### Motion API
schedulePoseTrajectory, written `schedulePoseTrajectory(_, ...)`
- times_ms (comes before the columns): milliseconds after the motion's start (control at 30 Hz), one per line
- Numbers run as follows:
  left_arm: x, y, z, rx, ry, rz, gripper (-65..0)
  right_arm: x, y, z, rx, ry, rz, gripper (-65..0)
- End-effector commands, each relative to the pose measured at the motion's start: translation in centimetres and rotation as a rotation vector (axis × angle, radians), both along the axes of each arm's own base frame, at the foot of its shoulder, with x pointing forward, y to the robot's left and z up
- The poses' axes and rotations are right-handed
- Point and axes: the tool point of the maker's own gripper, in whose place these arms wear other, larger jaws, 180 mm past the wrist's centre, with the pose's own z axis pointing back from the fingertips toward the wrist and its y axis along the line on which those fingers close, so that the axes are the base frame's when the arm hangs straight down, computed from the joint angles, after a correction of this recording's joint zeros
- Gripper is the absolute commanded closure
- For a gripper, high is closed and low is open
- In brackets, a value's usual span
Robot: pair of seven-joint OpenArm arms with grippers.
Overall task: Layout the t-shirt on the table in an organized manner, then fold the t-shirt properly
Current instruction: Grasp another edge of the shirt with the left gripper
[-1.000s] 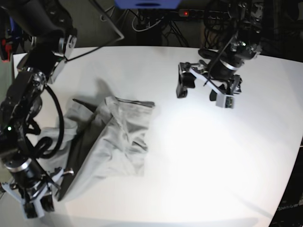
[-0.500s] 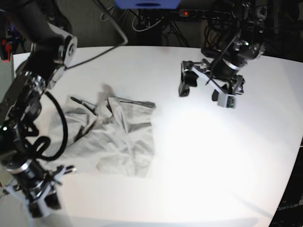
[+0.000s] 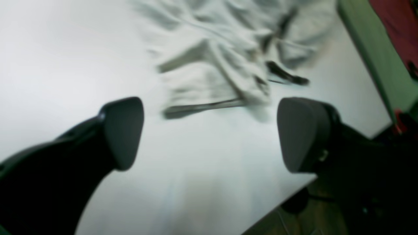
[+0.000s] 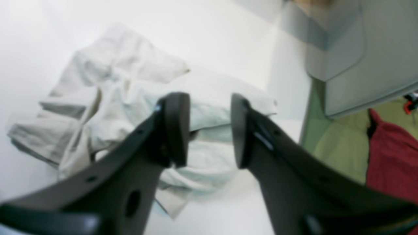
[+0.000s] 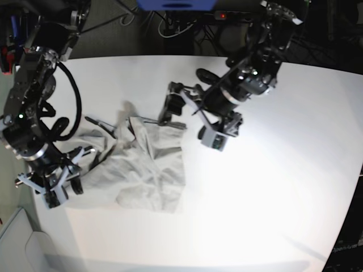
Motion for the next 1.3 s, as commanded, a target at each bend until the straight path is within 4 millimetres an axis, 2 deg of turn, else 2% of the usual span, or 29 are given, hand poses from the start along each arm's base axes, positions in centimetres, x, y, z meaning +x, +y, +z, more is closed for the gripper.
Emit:
schedulePoseTrajectory(0, 0.5, -0.8, 0.3, -0.019, -0.012, -0.006, -62.8, 0.4, -0.1, 1.8, -0.006, -0.062, 0.015, -26.2)
schedulePoseTrajectory(100, 1.0, -3.0, -0.9, -0.039, 0.034, -0.018, -62.8, 0.0, -1.4, 1.5, -0.032, -0.047, -0.005, -28.1)
schedulePoseTrajectory(267, 2.3, -5.5, -1.6, -0.076, 0.080, -0.014, -62.8, -0.4, -4.3, 2.0, -0.041, -0.054, -0.081, -28.2)
schedulePoseTrajectory(467, 3.7, -7.9, -2.5, -0.092, 0.125, -0.015, -62.8, -1.2, -5.7, 1.3, -0.058, -0.030, -0.106, -28.2)
schedulePoseTrajectory(600, 4.1, -9.4, -4.0, -0.005, 0.122, -0.019, -62.8, -1.6, -5.7, 0.7, -0.062, -0.014, -0.106, -28.1)
schedulePoseTrajectory(667, 4.2, -9.2, -5.0, 0.056, 0.110, -0.019, -62.7, -1.7, -5.7, 0.6, -0.063, -0.012, -0.104, -28.1)
schedulePoseTrajectory(800, 4.6, -9.0, -5.3, 0.069, 0.065, -0.001, -62.6, -2.0, -5.7, 0.2, -0.064, -0.003, -0.105, -28.1)
schedulePoseTrajectory(1000, 3.7, -9.8, -7.5, 0.094, 0.084, -0.027, -62.6, -2.0, -5.8, 0.0, -0.064, 0.004, -0.107, -28.1)
schedulePoseTrajectory(1167, 3.6, -10.3, -7.8, 0.087, 0.059, -0.032, -62.2, -2.1, -5.8, 0.0, -0.065, 0.006, -0.108, -28.1)
schedulePoseTrajectory(1233, 3.5, -10.5, -7.9, 0.088, 0.058, -0.039, -58.0, -2.1, -5.8, 0.0, -0.065, 0.007, -0.108, -28.1)
schedulePoseTrajectory(1267, 3.7, -10.5, -7.7, 0.089, 0.052, -0.038, -53.2, -2.1, -5.8, 0.0, -0.065, 0.007, -0.108, -28.1)
